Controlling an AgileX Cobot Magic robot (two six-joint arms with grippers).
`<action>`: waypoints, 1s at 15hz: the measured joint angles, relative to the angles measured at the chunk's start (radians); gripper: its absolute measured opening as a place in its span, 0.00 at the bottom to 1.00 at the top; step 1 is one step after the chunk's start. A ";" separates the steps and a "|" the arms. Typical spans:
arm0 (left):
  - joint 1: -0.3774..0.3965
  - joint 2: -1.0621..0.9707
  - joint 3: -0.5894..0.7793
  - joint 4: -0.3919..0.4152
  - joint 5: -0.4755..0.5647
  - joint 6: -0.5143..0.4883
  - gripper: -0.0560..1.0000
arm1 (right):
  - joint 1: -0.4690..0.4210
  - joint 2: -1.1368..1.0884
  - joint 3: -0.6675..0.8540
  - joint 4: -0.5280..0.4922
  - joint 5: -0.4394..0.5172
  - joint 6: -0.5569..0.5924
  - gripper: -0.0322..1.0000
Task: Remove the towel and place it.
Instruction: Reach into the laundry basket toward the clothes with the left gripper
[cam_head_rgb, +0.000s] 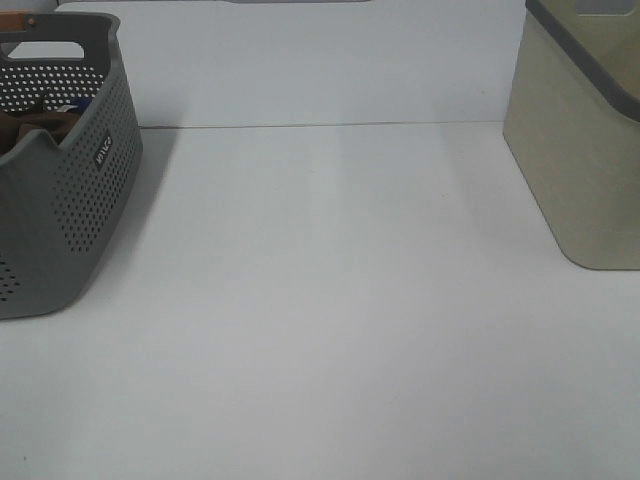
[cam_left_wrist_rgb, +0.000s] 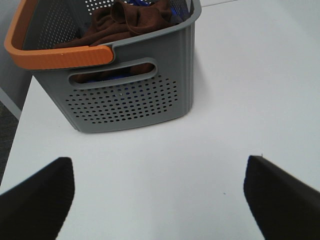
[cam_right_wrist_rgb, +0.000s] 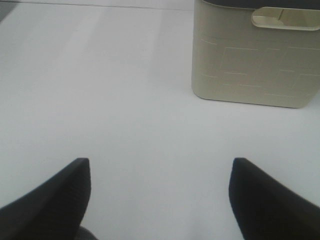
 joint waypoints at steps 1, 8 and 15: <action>0.000 0.000 0.000 0.000 0.000 0.000 0.88 | 0.000 0.000 0.000 0.000 0.000 0.000 0.74; 0.000 0.000 0.000 0.000 0.000 0.000 0.88 | 0.000 0.000 0.000 0.000 0.000 0.000 0.74; 0.000 0.000 0.000 0.000 0.000 0.000 0.88 | 0.000 0.000 0.000 0.000 0.000 0.000 0.74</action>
